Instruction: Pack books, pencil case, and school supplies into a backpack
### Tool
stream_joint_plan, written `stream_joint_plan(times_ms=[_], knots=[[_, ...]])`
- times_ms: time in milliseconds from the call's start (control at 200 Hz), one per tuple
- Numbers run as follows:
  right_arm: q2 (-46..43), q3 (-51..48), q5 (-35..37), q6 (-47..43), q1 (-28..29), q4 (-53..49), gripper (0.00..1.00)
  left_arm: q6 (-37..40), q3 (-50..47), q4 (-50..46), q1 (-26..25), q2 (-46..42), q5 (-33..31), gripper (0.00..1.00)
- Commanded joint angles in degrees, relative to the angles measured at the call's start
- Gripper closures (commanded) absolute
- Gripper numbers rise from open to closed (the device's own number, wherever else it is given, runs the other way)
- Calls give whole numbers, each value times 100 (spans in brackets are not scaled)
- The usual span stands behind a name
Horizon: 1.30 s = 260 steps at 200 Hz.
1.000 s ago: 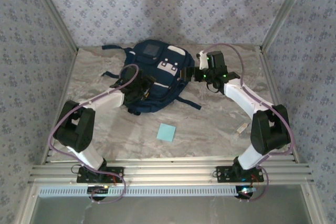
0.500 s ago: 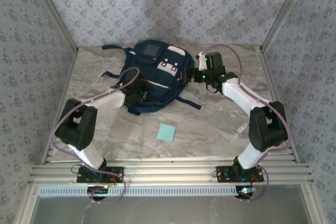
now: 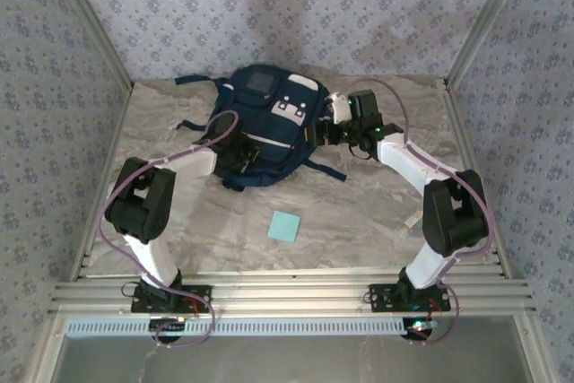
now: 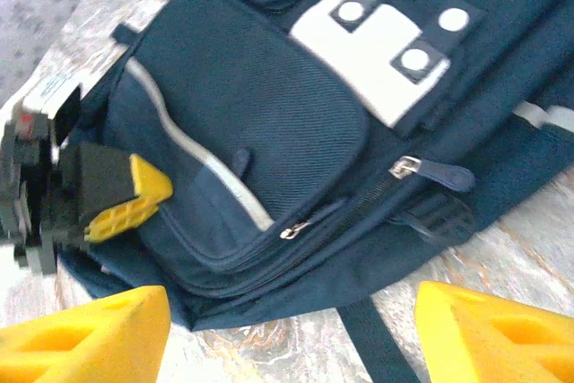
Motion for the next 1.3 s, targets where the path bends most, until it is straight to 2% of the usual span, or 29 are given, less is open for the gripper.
stream_joint_plan(times_ms=[0,50,195,300,460,725,1039,1209,1294], knots=[[200,131,-769,-979,-23,95,26,310,277,-34,71,-527,317,100],[321,222,-1102,-1385,-38,55,29,337,282,-47,107,-643,391,100],[832,621,-1484,-2110,-44,-116,28,331,231,-71,166,-896,511,100],[1248,987,-1754,-2234,-101,-187,29,339,160,-74,196,-1035,494,100],[1878,1631,-2271,-2459,-147,-553,34,329,43,-39,289,-1179,458,100],[2645,2224,-2353,-2352,-112,-907,36,335,-150,3,396,-1290,440,100],[3078,2428,-2247,-2009,187,-792,26,173,-352,266,382,-1236,529,100],[3054,2362,-2615,-1777,271,-722,22,121,-400,326,373,-1263,494,100],[2891,2012,-2902,-1503,360,-435,23,44,-458,444,356,-1237,485,100]])
